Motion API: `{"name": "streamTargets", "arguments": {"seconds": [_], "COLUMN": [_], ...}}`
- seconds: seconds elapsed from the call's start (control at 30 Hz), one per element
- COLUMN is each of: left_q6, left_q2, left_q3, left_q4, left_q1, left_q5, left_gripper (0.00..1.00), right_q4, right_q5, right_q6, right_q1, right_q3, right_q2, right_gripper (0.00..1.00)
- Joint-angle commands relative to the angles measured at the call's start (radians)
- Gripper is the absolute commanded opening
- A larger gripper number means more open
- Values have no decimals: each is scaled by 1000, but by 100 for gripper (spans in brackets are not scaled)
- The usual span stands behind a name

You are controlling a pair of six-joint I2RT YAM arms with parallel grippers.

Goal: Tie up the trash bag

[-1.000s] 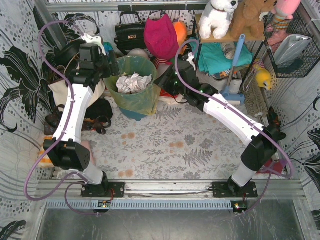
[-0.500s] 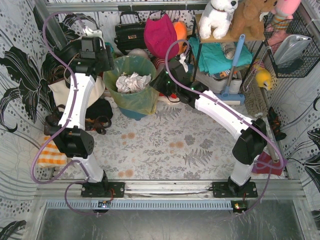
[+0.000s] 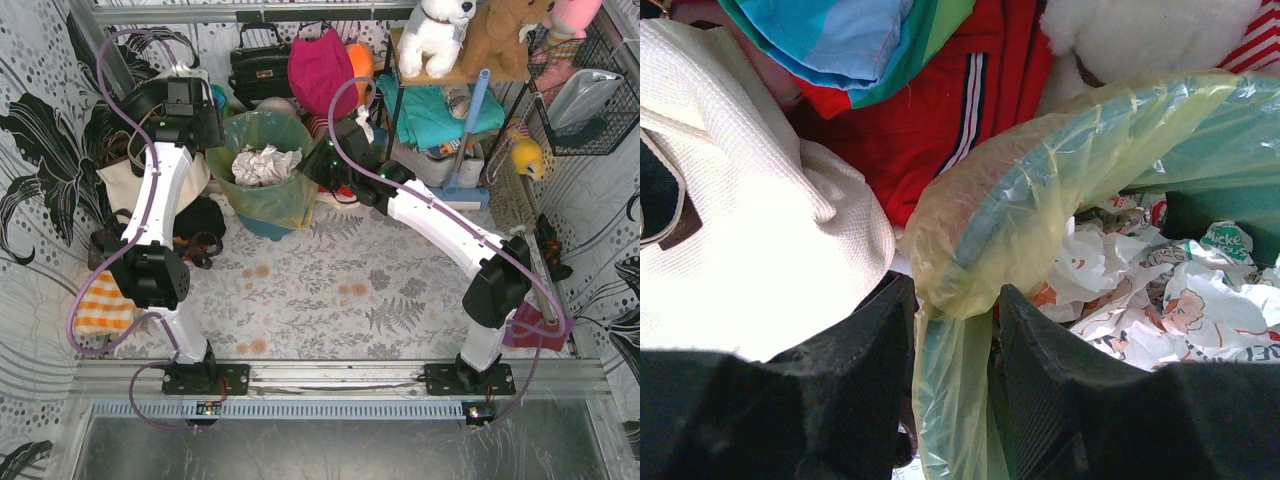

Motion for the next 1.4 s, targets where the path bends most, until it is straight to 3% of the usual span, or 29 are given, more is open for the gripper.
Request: {"name": "streamTargets", "arguments": {"seconds": [0.0,0.47,0.73,0.87,1.07,1.37], "left_q6": [17,28,16,-5,-13,-54], "left_q2": [1,0,-5,-14,-66,-207], "left_q3": [-9,-46,-46,-38,-63,-161], "left_q4": [36,37,31,13,-37,-96], "left_q1": [6,8,7,2,-33,-159], "left_q5": [19,24,50,56,84,98], "left_gripper": [47,35,10,1,0,0], "right_q4": [-3,-44,-73,-73,-87,-90], "right_q5": [19,-4,26,42,68,29], "right_q6": [0,-32,-58,-108,-194,-324], "right_q1": [6,6,6,6,5,4], "right_q3": [50,152,172,181,170,67], "right_q2": [9,109,100,81,27,-103], "right_gripper": [39,37,11,8,0,0]}}
